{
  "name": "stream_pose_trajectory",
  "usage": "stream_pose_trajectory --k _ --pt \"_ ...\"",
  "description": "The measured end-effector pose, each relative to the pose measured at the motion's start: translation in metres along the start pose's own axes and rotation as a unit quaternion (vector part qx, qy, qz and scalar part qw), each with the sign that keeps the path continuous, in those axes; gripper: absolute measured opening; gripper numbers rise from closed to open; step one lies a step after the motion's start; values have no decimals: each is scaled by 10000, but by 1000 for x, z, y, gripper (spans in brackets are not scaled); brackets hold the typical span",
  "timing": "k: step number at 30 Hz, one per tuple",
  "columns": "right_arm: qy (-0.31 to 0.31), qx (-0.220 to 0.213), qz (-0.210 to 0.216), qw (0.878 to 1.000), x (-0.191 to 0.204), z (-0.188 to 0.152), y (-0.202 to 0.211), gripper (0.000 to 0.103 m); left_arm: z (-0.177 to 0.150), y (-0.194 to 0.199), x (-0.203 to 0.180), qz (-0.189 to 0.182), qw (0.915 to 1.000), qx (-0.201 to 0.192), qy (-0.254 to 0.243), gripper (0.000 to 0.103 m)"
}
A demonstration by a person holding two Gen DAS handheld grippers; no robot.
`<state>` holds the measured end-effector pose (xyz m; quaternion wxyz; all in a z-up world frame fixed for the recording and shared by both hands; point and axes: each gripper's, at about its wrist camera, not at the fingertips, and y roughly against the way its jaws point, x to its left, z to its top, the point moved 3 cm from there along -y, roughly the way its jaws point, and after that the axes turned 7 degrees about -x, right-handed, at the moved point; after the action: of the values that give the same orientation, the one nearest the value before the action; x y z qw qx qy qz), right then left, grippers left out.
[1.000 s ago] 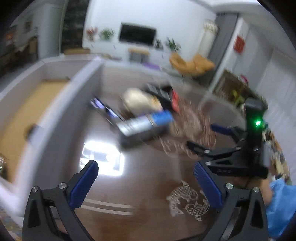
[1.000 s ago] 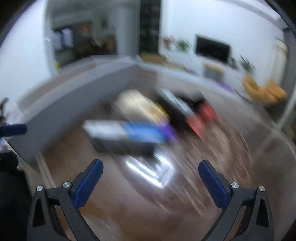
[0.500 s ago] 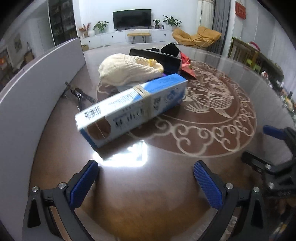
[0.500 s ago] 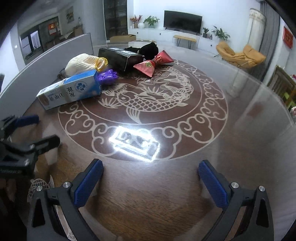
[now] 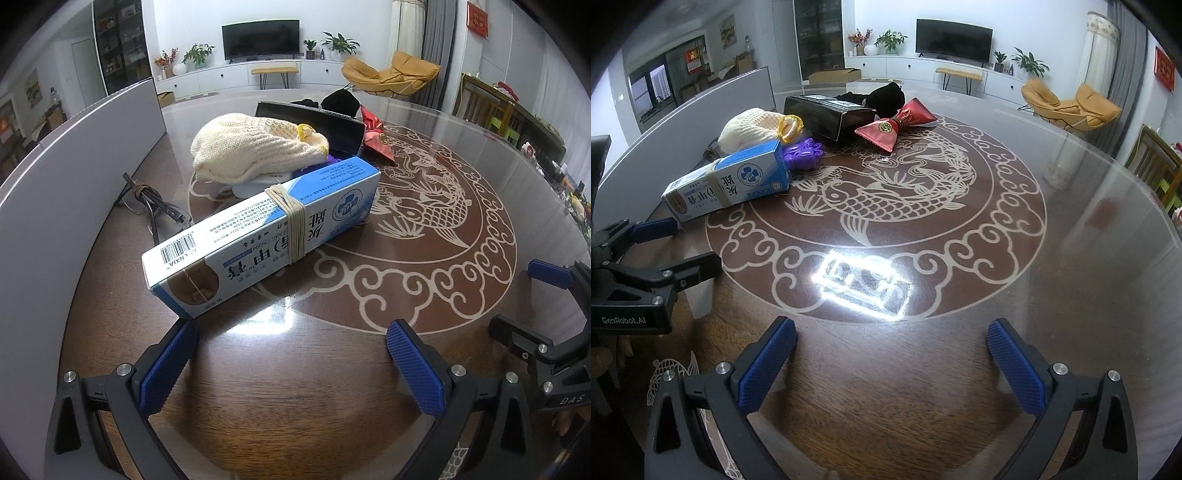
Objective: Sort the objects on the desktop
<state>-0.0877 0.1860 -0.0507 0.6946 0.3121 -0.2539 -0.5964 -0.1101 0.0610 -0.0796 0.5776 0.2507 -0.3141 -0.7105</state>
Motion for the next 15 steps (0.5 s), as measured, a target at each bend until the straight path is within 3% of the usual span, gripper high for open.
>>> stream_pose_trajectory --k 15 --pt "5 -3 4 10000 1 0 0 103 0 0 0 -1 10000 2 1 103"
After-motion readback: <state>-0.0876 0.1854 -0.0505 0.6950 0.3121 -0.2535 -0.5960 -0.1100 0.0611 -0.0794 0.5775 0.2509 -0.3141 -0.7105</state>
